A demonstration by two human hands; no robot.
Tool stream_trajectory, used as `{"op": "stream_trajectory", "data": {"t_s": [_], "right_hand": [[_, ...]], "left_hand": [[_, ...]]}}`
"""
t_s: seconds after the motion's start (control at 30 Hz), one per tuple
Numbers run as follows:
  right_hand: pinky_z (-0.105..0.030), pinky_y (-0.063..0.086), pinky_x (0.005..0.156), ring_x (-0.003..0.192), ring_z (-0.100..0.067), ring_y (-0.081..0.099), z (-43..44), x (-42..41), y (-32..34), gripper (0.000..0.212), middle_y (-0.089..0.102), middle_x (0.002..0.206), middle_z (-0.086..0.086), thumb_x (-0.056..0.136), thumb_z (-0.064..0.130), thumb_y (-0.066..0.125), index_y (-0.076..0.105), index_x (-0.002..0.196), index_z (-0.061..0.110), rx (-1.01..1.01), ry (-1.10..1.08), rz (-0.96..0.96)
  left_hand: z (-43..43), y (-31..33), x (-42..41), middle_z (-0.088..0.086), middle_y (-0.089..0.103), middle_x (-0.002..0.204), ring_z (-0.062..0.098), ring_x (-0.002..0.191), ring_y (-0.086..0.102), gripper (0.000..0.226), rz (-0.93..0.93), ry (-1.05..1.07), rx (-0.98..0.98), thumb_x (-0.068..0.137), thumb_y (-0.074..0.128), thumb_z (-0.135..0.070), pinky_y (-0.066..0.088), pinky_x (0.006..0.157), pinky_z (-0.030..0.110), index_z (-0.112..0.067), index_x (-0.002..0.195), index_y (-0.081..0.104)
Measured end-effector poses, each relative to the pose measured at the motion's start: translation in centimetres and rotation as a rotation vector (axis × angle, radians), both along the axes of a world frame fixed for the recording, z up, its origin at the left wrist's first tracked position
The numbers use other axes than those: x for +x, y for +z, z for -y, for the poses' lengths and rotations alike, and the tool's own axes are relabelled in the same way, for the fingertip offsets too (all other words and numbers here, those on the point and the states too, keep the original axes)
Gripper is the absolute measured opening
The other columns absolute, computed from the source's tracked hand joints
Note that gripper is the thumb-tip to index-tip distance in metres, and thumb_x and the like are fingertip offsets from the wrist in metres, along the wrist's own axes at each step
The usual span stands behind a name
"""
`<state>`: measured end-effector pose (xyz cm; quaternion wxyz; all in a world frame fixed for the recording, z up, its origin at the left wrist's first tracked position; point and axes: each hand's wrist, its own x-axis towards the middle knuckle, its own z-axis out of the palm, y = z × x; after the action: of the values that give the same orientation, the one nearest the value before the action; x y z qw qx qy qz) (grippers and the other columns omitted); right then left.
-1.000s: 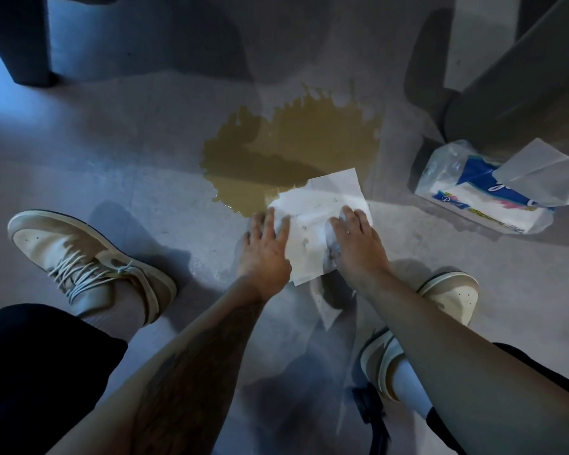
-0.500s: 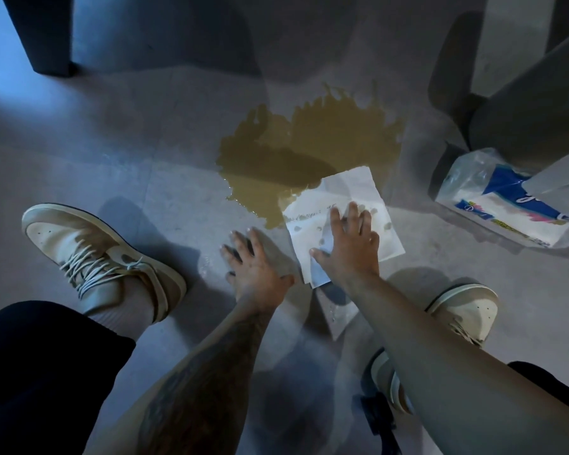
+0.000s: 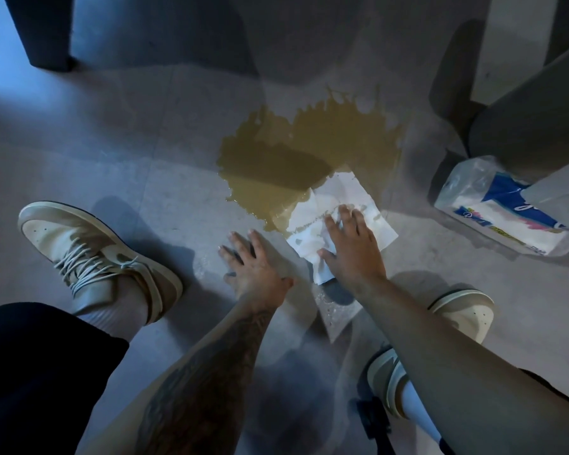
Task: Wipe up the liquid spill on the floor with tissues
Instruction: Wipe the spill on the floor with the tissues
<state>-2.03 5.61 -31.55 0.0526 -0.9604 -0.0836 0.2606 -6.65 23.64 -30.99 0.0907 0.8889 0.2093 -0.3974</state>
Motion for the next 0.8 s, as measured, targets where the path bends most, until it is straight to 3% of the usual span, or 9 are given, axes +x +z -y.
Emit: {"op": "stream_trajectory", "data": {"t_s": [0.1,0.27,0.43,0.67,0.8], "right_hand": [[-0.040,0.041,0.106,0.140,-0.028,0.030,0.9,0.2,0.5,0.058,0.035,0.154,-0.004,0.090,0.033,0.069,0.048,0.142,0.021,0.078,-0.039,0.032],[-0.039,0.047,0.091,0.121,-0.027,0.045,2.2,2.3,1.2,0.039,0.052,0.131,-0.005,0.088,0.007,0.060,0.060,0.126,0.012,0.190,-0.176,0.021],[-0.036,0.048,0.083,0.104,-0.031,0.060,3.0,4.1,3.1,0.039,0.064,0.119,-0.005,0.083,0.012,0.063,0.059,0.120,0.020,0.339,-0.337,0.019],[-0.026,0.043,0.079,0.097,-0.024,0.062,3.8,4.0,6.4,0.034,0.062,0.118,0.003,0.080,0.018,0.060,0.070,0.111,0.026,0.369,-0.320,0.031],[-0.033,0.049,0.084,0.096,-0.023,0.061,3.9,4.6,7.9,0.033,0.065,0.110,0.001,0.074,0.021,0.056,0.072,0.102,0.023,0.424,-0.360,0.137]], "left_hand": [[-0.1,0.0,0.1,0.019,-0.038,0.157,0.053,0.146,-0.020,0.136,-0.017,-0.010,-0.013,0.076,0.070,-0.068,0.033,0.113,0.064,-0.017,0.151,-0.031],[-0.1,0.1,0.3,0.020,-0.038,0.157,0.053,0.146,-0.021,0.137,-0.039,-0.011,-0.011,0.076,0.070,-0.069,0.033,0.112,0.064,-0.016,0.151,-0.032],[0.1,0.2,0.4,0.021,-0.038,0.156,0.053,0.146,-0.022,0.138,-0.052,-0.011,-0.012,0.076,0.070,-0.070,0.033,0.112,0.064,-0.015,0.151,-0.031],[0.4,0.5,0.6,0.022,-0.036,0.157,0.054,0.145,-0.020,0.139,-0.064,0.009,-0.009,0.075,0.074,-0.066,0.034,0.111,0.065,-0.013,0.153,-0.028],[0.3,0.4,0.6,0.023,-0.035,0.157,0.055,0.145,-0.020,0.139,-0.067,-0.006,0.003,0.075,0.072,-0.068,0.034,0.110,0.064,-0.013,0.153,-0.029]]}}
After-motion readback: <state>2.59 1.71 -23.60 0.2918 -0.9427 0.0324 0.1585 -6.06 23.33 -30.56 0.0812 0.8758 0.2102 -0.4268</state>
